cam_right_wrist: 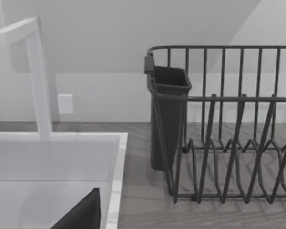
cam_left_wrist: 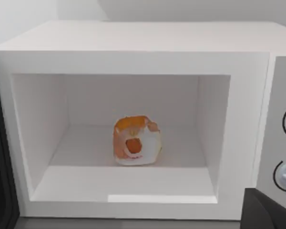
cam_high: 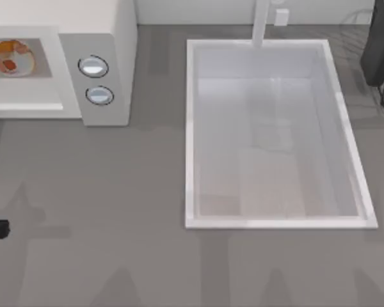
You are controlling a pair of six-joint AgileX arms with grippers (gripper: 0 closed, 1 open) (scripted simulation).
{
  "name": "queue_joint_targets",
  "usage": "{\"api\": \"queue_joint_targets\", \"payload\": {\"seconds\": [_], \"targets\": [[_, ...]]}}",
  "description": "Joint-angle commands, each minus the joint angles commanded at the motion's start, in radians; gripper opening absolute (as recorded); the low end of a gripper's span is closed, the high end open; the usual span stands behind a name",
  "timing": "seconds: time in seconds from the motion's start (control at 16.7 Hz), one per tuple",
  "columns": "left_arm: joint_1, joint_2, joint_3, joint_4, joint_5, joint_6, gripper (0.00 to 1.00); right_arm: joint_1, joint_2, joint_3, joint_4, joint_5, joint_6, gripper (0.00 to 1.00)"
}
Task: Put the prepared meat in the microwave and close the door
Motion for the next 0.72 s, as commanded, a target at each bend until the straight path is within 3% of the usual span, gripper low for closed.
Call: {"api": "queue_joint_targets", "payload": {"seconds": [0.3, 0.72], "targets": [[-0.068, 0.141, 0.043, 0.094, -0.065, 0.002, 0.0, 0.0, 0.0, 0.0, 0.0, 0.0, 0.0, 1.0], [-0.083, 0.167, 0.041, 0.118, -0.082, 0.002, 0.0, 0.0, 0.0, 0.0, 0.0, 0.0, 0.0, 1.0]]}}
